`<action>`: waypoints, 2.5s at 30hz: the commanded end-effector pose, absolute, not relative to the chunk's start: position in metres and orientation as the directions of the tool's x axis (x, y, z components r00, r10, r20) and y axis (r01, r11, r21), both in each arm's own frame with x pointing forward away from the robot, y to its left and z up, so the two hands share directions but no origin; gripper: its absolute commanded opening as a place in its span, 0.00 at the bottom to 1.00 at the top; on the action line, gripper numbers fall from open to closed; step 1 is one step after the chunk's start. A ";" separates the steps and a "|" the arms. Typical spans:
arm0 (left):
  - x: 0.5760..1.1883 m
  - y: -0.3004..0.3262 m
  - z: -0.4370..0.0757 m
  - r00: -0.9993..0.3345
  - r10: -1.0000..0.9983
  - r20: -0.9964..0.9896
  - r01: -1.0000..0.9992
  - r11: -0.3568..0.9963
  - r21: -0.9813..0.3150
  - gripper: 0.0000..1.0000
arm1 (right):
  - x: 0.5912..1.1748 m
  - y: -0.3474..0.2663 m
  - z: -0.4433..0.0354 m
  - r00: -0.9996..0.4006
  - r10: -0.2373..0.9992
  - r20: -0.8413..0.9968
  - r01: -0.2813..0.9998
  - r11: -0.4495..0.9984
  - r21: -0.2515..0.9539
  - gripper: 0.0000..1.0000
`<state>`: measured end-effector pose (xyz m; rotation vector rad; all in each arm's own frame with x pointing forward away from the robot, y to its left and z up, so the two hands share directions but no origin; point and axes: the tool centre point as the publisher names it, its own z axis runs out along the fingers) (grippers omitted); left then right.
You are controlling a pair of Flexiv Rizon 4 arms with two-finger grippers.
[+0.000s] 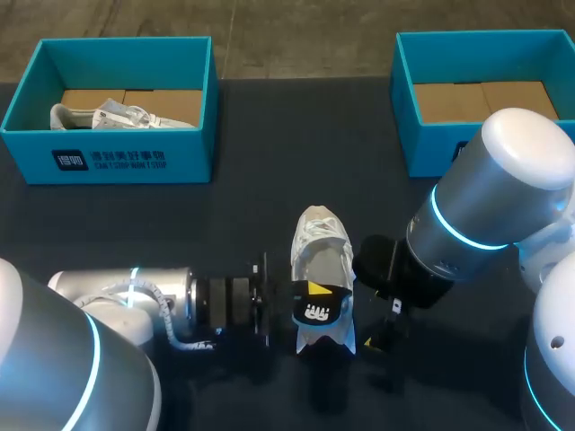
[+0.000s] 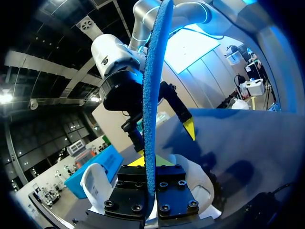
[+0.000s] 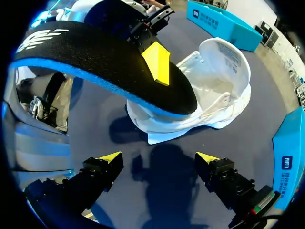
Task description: Take the shoe out of the shoebox, open the shoe tongue, remove and reinsert the insole, then place the shoe into the shoebox
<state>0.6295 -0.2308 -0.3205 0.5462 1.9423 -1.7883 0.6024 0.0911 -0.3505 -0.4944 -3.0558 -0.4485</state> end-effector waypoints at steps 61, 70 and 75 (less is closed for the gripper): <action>0.656 -0.233 -0.349 -0.804 -0.023 -0.594 0.573 0.237 -0.784 0.00 | 0.602 0.090 -0.351 -0.950 0.306 0.059 0.310 0.908 0.281 1.00; 0.653 -0.227 -0.347 -0.809 -0.031 -0.587 0.565 0.233 -0.791 0.13 | 0.602 0.090 -0.351 -0.950 0.306 0.059 0.310 0.908 0.281 1.00; 0.650 -0.225 -0.344 -0.810 -0.032 -0.586 0.565 0.230 -0.793 0.20 | 0.602 0.090 -0.351 -0.950 0.306 0.059 0.310 0.908 0.281 1.00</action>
